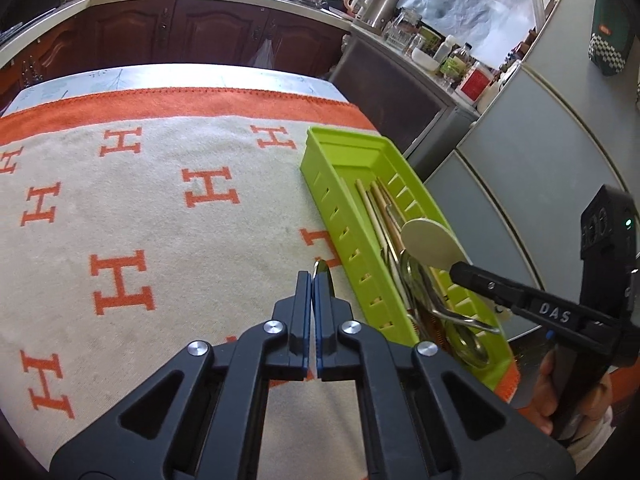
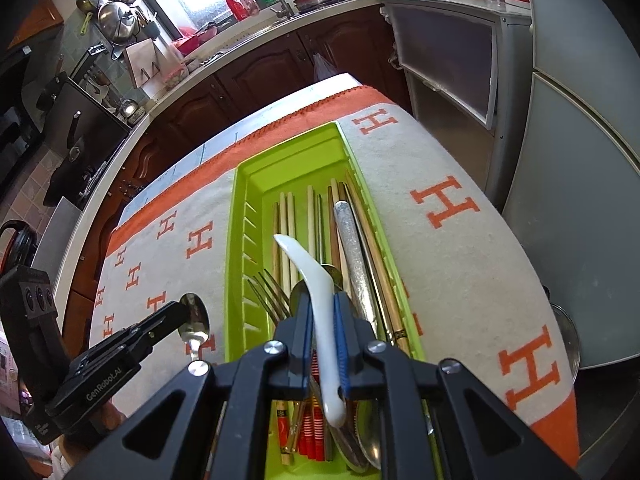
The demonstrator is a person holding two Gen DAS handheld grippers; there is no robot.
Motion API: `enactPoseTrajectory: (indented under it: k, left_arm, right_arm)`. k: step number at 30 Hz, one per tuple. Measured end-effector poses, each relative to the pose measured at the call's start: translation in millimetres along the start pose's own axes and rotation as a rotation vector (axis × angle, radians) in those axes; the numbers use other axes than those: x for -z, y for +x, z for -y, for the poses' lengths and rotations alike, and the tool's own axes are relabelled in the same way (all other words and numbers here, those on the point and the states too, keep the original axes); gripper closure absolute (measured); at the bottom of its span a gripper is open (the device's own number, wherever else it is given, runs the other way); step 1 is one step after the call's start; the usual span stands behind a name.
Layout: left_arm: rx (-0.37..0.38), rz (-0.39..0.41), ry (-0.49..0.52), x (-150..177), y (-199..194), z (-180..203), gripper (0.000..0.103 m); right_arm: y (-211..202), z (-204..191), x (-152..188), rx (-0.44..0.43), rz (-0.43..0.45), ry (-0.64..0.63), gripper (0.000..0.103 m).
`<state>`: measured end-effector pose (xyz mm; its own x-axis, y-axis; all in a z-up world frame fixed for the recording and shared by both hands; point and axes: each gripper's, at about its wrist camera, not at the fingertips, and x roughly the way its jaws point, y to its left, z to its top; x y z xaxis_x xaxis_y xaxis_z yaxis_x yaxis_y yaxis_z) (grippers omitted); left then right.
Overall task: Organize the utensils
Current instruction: 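Carry both spoons into the lime-green tray and open both tools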
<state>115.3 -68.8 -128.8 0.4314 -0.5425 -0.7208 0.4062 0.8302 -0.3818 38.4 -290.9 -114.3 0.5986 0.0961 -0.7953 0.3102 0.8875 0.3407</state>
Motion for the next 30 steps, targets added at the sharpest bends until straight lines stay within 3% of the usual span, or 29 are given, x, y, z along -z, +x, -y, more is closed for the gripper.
enactPoseTrajectory:
  k: [10,14,20,26,30]
  left_arm:
    - [0.018,0.012,-0.003,-19,-29,26,0.103]
    - [0.006,0.007,0.010,-33,-20,43,0.103]
    - [-0.018,-0.013,0.029,-50,4,61,0.103]
    - [-0.042,-0.044,0.046,-58,33,70,0.103]
    - [-0.060,-0.063,0.071,-56,48,74,0.103]
  right_arm:
    - [3,-1,-6,-0.038,-0.004,0.027,0.091]
    - [17,1,-23,-0.006,0.016,0.060,0.091]
    - [51,22,-46,-0.067,-0.077,0.182,0.090]
    - [41,27,-54,-0.117,-0.049,0.213,0.076]
    - [29,28,-51,-0.123,-0.029,0.219,0.074]
